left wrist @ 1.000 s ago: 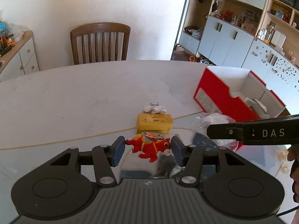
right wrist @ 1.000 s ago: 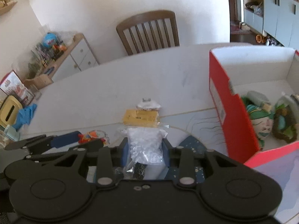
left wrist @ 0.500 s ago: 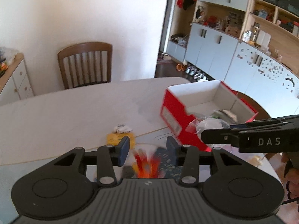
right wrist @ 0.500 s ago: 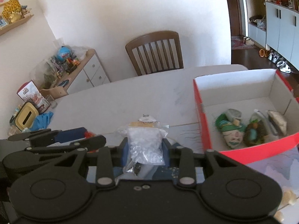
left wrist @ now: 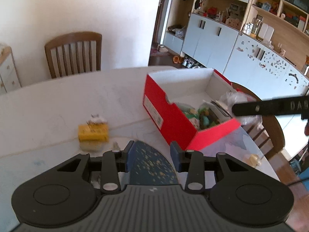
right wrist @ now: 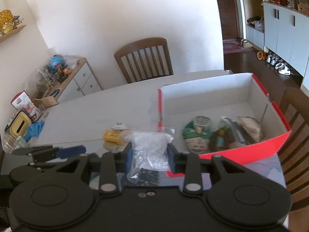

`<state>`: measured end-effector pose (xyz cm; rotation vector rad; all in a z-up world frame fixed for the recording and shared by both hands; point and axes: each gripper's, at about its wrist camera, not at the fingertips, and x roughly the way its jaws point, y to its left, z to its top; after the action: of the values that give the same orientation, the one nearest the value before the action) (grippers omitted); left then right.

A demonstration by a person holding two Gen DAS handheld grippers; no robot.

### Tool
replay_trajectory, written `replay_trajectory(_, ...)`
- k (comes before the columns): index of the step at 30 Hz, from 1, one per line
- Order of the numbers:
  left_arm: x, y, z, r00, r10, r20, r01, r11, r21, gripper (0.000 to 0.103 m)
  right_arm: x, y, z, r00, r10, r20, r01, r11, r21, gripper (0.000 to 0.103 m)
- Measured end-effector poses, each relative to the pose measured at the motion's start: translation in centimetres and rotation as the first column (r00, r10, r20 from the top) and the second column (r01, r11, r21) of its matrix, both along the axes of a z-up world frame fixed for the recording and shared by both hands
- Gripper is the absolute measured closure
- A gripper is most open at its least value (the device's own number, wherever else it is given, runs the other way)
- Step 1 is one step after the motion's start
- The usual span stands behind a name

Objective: Organize objects
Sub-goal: 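Carry the keychain toy in left tool and clear bag in right tool into the shoebox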

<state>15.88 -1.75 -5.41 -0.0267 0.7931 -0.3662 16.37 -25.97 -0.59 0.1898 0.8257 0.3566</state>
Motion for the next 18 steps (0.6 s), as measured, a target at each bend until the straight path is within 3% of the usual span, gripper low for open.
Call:
replay_trajectory(4, -0.6, -0.3, -2.0, 0.999, 0.011, -0.048, -0.011, 1.0, 0.008, 0.059, 0.1, -1.7, -0.3, 1.0, 0.002, -0.01, -0.002, 1.0, -0.002, 0.068)
replay_trajectory(6, -1.0, -0.5, -3.0, 0.998, 0.021, -0.061, -0.02, 1.0, 0.016, 0.045, 0.2, -2.2, -0.5, 1.0, 0.002, -0.015, -0.002, 1.0, -0.002, 0.068)
replay_trajectory(12, -2.2, -1.2, -6.4, 0.99, 0.002, -0.143, 0.002, 1.0, 0.027, 0.029, 0.4, -3.3, -0.9, 1.0, 0.004, -0.029, -0.004, 1.0, -0.003, 0.068)
replay_trajectory(18, -3.5, -2.8, -9.9, 0.985, -0.038, -0.17, 0.053, 0.995, 0.086, 0.029, 0.5, -4.1, -1.2, 0.999, 0.005, -0.043, -0.006, 1.0, -0.009, 0.068)
